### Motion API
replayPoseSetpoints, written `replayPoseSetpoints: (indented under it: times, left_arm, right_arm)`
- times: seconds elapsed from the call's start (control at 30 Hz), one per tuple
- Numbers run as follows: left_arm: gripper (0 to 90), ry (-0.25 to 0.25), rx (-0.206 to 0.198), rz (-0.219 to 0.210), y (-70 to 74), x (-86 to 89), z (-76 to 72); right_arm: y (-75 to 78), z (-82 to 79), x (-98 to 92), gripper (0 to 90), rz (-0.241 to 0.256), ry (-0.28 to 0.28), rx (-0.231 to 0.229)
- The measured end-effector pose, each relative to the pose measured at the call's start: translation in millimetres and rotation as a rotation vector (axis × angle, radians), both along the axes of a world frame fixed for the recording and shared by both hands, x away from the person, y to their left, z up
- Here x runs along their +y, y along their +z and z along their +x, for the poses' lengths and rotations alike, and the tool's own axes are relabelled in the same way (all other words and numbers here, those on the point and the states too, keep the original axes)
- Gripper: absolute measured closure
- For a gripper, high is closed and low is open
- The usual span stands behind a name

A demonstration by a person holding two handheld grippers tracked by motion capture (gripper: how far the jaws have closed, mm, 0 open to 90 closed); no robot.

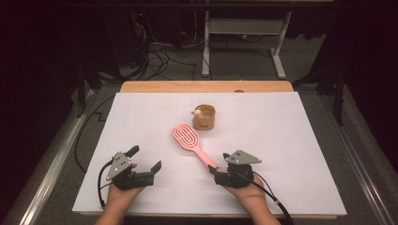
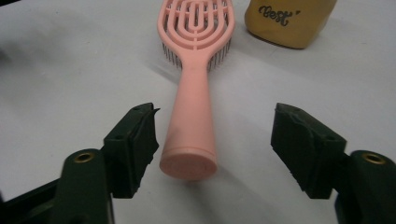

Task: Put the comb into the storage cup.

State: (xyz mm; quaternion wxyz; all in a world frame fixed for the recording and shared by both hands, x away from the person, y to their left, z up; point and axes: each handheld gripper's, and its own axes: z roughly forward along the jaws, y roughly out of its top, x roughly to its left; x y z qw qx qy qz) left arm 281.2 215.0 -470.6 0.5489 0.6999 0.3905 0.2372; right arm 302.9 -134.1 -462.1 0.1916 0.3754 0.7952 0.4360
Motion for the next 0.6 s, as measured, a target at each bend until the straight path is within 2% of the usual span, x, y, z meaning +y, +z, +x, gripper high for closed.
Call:
replayPoseSetpoints:
  times: [0.1,0.23,0.37,0.6]
  left_arm:
    - [0.0,-0.002,0.004,0.002,-0.5,-0.4,0.5]
    - [0.0,-0.001,0.000,-0.004,-0.2,-0.1,-0.1]
    - [0.0,-0.002,0.001,-0.005,-0.3,0.2,-0.4]
    - [0.0,-0.007,-0.002,-0.006,0.3,0.4,0.0]
  right_arm:
    - [-2.0,5.1,8.4,37.9,-0.018,0.010,0.018]
    - [-4.6,10.4,16.6,38.6,-0.052,0.010,0.039]
    - [-5.0,11.4,24.0,40.7,-0.092,0.016,0.030]
    - [-7.2,15.4,30.1,49.2,-0.118,0.009,0.041]
